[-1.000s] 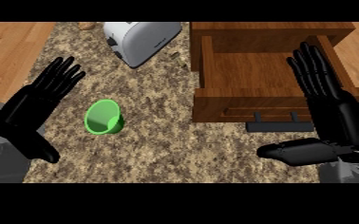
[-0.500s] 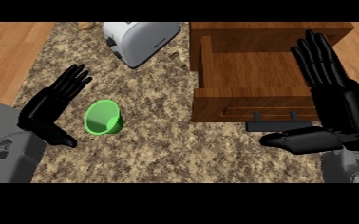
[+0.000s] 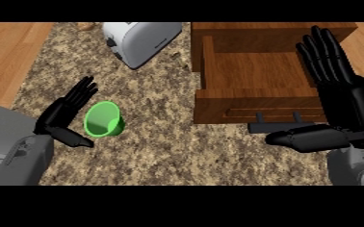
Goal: Pick up the cup, place it into the drawer and close the drawer
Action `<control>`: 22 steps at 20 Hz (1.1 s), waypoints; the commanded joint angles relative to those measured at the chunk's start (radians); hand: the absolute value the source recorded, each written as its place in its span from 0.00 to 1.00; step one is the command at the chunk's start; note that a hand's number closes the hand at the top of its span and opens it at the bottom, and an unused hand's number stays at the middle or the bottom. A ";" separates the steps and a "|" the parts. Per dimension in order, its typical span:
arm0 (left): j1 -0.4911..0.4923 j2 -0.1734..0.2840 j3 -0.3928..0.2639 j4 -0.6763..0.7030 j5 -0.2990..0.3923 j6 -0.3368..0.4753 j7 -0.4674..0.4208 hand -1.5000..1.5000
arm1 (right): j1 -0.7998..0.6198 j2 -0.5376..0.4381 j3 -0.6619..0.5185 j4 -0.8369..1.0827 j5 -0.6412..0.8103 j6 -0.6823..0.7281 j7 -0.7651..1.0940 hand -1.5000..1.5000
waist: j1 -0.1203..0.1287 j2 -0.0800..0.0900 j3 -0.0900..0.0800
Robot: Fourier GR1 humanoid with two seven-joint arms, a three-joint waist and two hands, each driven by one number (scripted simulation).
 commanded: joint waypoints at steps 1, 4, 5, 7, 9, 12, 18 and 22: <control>-0.041 0.020 -0.007 0.187 -0.070 -0.035 -0.214 0.00 | -0.028 0.017 0.018 0.029 0.028 -0.011 -0.021 0.00 | -0.013 0.007 -0.002; -0.072 -0.023 -0.030 0.219 -0.086 -0.009 -0.200 0.00 | -0.020 -0.005 -0.032 0.087 -0.005 0.018 -0.058 0.00 | -0.003 0.003 0.000; -0.039 -0.016 -0.033 0.225 -0.100 0.007 -0.284 0.00 | -0.045 -0.008 -0.017 -0.018 -0.022 -0.003 0.056 0.00 | -0.012 0.004 -0.002; -0.035 -0.014 -0.039 0.265 -0.112 0.016 -0.320 0.00 | -0.083 -0.015 -0.030 0.019 -0.016 -0.008 0.047 0.00 | -0.015 0.009 -0.003; -0.048 -0.033 -0.037 0.292 -0.115 0.046 -0.337 0.00 | -0.035 -0.022 -0.032 -0.012 -0.042 0.026 0.021 0.00 | -0.024 0.009 -0.003; -0.059 -0.025 -0.039 0.310 -0.118 0.036 -0.363 0.00 | 0.016 0.013 0.001 0.035 0.003 0.019 -0.044 0.00 | -0.026 0.013 -0.004; -0.088 -0.058 -0.044 0.337 -0.124 0.051 -0.397 0.00 | -0.037 -0.012 -0.019 0.013 -0.019 0.020 0.019 0.00 | -0.027 0.014 -0.004; -0.087 -0.042 -0.057 0.346 -0.140 0.041 -0.433 0.00 | -0.071 -0.048 -0.058 0.005 -0.067 0.041 0.060 0.00 | -0.028 0.014 -0.005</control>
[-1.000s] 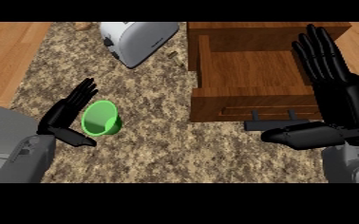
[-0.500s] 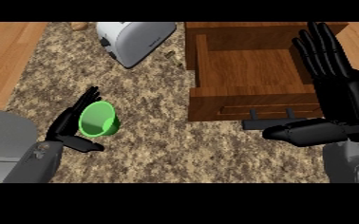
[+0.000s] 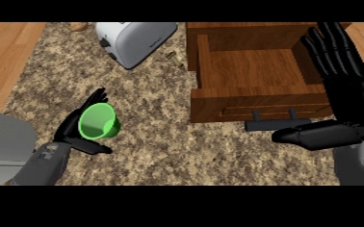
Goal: Pick up the cup, place it into the drawer and close the drawer
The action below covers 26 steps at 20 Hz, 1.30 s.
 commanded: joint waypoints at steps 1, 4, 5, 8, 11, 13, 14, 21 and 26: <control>-0.026 -0.006 -0.002 0.030 -0.005 -0.109 -0.116 0.00 | -0.056 -0.011 -0.011 0.021 -0.010 -0.004 0.028 0.00 | 0.002 0.002 -0.001; -0.019 -0.007 0.003 0.037 0.000 -0.115 -0.139 0.00 | -0.003 -0.024 -0.034 0.002 -0.029 0.017 0.012 0.00 | -0.009 0.003 -0.001; 0.003 -0.030 -0.020 0.031 -0.023 -0.091 -0.171 0.00 | -0.004 -0.006 -0.018 0.010 -0.013 0.007 -0.006 0.00 | -0.001 0.002 0.000; -0.065 -0.042 0.002 0.057 0.004 -0.128 -0.085 0.00 | -0.049 0.001 0.008 0.033 0.016 -0.007 0.009 0.00 | -0.007 0.006 -0.002; -0.051 -0.039 -0.007 0.054 0.005 -0.193 -0.103 0.00 | -0.035 -0.010 -0.010 0.029 -0.004 0.004 0.015 0.00 | -0.010 0.005 -0.001; -0.044 -0.086 -0.017 0.034 0.009 -0.221 -0.121 1.00 | -0.014 -0.006 -0.011 0.011 -0.015 0.009 0.013 0.00 | -0.013 0.002 -0.001; -0.024 -0.085 -0.023 0.036 0.009 -0.260 -0.129 1.00 | -0.031 -0.018 -0.021 0.015 -0.006 -0.001 0.032 0.00 | -0.004 0.001 -0.001; -0.010 -0.082 -0.004 -0.050 -0.011 0.096 -0.290 1.00 | -0.046 -0.028 -0.037 0.008 -0.014 -0.003 0.042 0.00 | -0.002 0.002 -0.001; -0.007 -0.118 0.098 -0.059 0.095 0.109 -0.314 1.00 | -0.048 -0.028 -0.047 0.052 -0.022 0.008 0.020 0.00 | 0.019 -0.002 0.002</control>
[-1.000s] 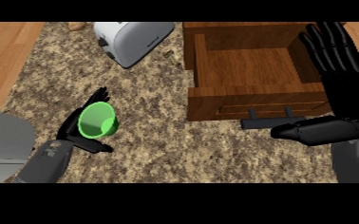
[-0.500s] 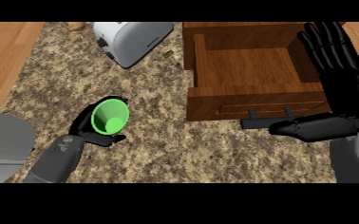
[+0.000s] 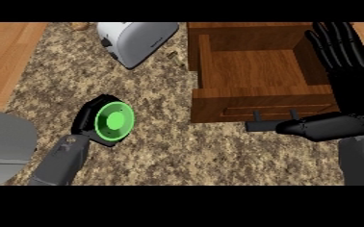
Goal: Pick up the cup, place it into the drawer and close the drawer
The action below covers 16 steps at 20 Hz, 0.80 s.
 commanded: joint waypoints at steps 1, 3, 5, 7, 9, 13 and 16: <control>0.005 -0.059 0.102 0.000 0.088 0.088 -0.136 1.00 | -0.010 -0.005 -0.015 0.010 -0.008 -0.001 0.003 0.00 | 0.009 -0.003 0.001; 0.031 -0.051 0.179 -0.005 0.148 0.178 -0.135 1.00 | 0.026 -0.003 -0.024 0.004 -0.022 0.014 -0.025 0.00 | 0.012 -0.004 0.002; 0.043 -0.069 0.220 -0.034 0.184 0.214 -0.170 1.00 | 0.037 0.002 -0.022 0.035 0.001 0.013 -0.063 0.00 | 0.025 -0.006 0.003; -0.029 -0.070 0.218 -0.031 0.190 0.157 -0.127 1.00 | 0.013 0.009 -0.001 -0.006 0.008 -0.008 -0.007 0.00 | 0.016 -0.010 0.003; -0.006 -0.085 0.179 -0.109 0.170 0.149 -0.124 1.00 | 0.055 -0.009 -0.014 0.007 0.007 0.022 -0.035 0.00 | 0.031 -0.018 0.006; -0.064 -0.131 0.112 -0.207 0.141 0.151 -0.004 1.00 | 0.045 -0.017 -0.040 0.002 -0.008 0.015 -0.019 0.00 | 0.039 -0.023 0.007; -0.148 -0.165 0.108 -0.299 0.158 0.223 0.094 1.00 | 0.066 -0.017 -0.052 0.022 -0.005 0.023 -0.053 0.00 | 0.041 -0.025 0.007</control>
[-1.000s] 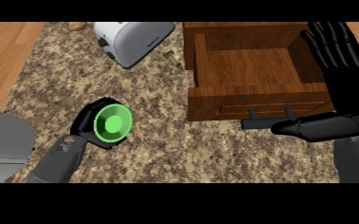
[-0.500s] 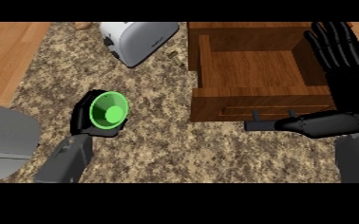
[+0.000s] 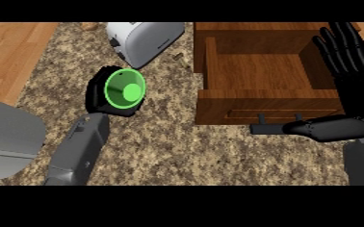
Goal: Pick up the cup, place it into the drawer and close the drawer
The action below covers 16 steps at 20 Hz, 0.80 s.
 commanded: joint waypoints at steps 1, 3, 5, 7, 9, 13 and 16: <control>-0.079 -0.039 -0.034 -0.124 0.005 0.030 0.108 1.00 | 0.087 0.037 0.036 -0.073 0.029 -0.014 -0.006 0.00 | 0.002 -0.007 0.001; -0.114 -0.042 -0.069 -0.208 0.001 0.024 0.224 1.00 | 0.004 -0.003 0.006 -0.049 0.006 -0.016 0.059 0.00 | 0.016 -0.010 0.001; -0.107 -0.100 -0.116 -0.284 0.013 0.050 0.271 1.00 | 0.023 0.013 0.004 -0.024 0.029 -0.025 0.008 0.00 | 0.014 -0.008 0.001; -0.138 -0.101 -0.150 -0.346 0.022 0.093 0.361 1.00 | 0.014 -0.021 -0.030 0.011 0.006 0.013 -0.024 0.00 | 0.010 -0.005 0.001; -0.251 -0.098 -0.130 -0.342 0.016 0.134 0.441 1.00 | -0.035 0.002 -0.017 0.000 0.013 -0.031 0.020 0.00 | 0.005 -0.003 0.000; -0.347 -0.103 -0.238 -0.361 0.051 0.285 0.556 1.00 | 0.019 0.002 -0.005 -0.001 0.027 -0.004 -0.021 0.00 | -0.010 -0.002 0.001; -0.474 -0.103 -0.275 -0.310 0.065 0.353 0.642 1.00 | -0.035 0.029 0.028 0.044 0.065 -0.029 -0.042 0.00 | -0.016 0.004 0.001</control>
